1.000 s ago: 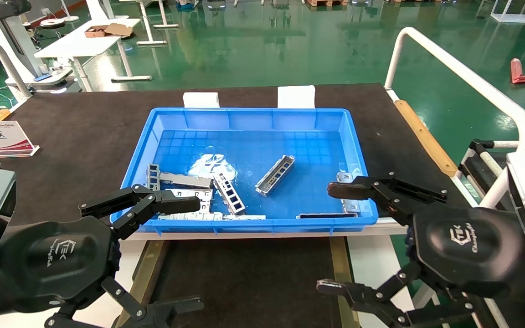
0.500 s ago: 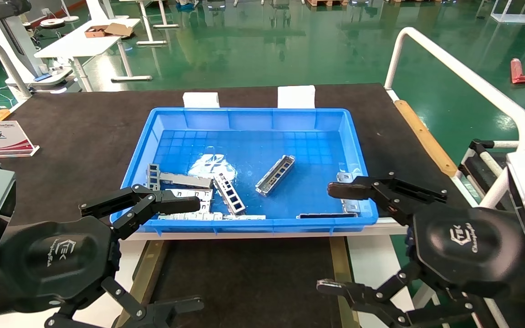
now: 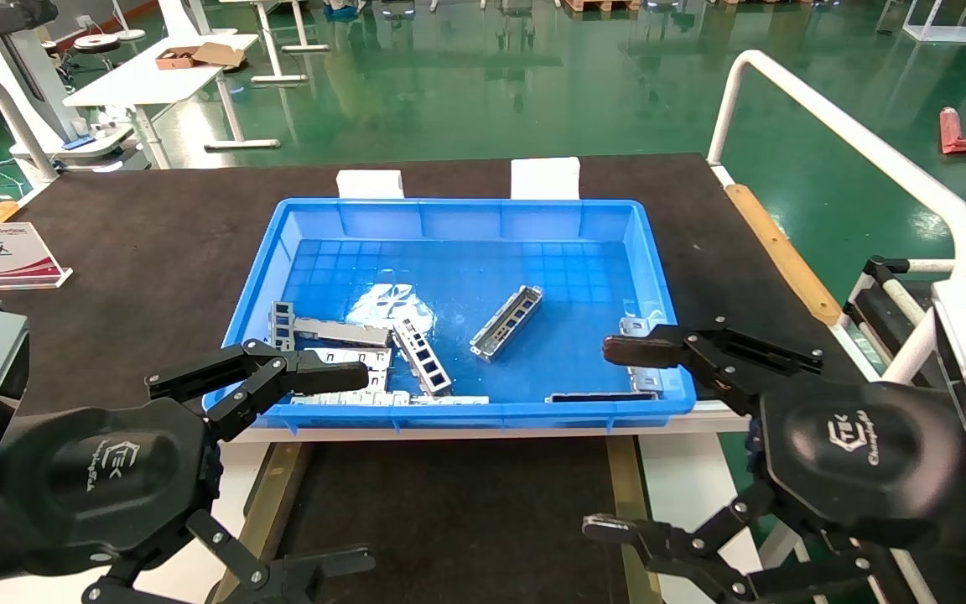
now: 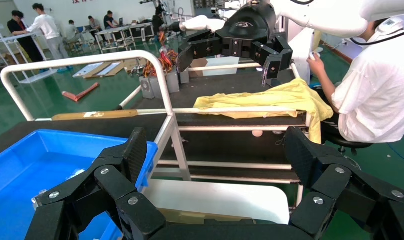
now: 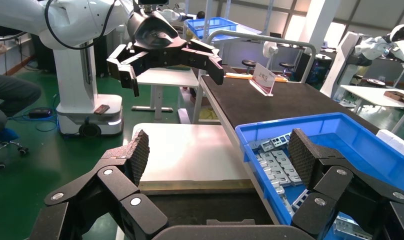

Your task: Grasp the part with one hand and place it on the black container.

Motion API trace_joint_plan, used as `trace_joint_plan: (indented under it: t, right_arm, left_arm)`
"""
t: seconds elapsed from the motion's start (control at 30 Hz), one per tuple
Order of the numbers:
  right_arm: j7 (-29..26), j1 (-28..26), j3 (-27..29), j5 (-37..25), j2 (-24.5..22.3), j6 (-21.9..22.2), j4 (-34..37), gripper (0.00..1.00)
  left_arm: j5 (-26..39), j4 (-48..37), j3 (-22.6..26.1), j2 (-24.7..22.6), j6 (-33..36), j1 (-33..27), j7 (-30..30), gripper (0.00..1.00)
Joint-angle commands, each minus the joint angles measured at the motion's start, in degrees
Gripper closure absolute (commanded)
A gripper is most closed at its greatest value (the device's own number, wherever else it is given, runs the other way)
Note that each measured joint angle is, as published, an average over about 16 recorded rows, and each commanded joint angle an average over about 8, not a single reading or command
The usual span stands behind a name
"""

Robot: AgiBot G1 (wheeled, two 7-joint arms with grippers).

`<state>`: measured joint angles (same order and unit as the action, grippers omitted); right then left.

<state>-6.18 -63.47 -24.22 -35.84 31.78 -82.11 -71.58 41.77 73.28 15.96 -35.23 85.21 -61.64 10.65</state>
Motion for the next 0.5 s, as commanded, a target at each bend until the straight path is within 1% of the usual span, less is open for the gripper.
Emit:
trace_joint_plan:
  t: [0.03, 0.27, 0.5]
  right_arm:
    - [0.0, 0.0, 0.0, 0.0, 0.0, 0.0, 0.0, 0.00]
    - [0.0, 0.0, 0.0, 0.0, 0.0, 0.0, 0.0, 0.00]
    - [0.0, 0.0, 0.0, 0.0, 0.0, 0.0, 0.0, 0.00]
  left_arm:
    - [0.0, -0.1, 0.0, 0.0, 0.0, 0.0, -0.1, 0.00]
    - [0.4, 0.2, -0.2, -0.3, -1.8, 0.2, 0.1, 0.00]
    - [2.5, 0.4, 0.8, -1.4, -4.8, -0.1, 1.4, 0.00]
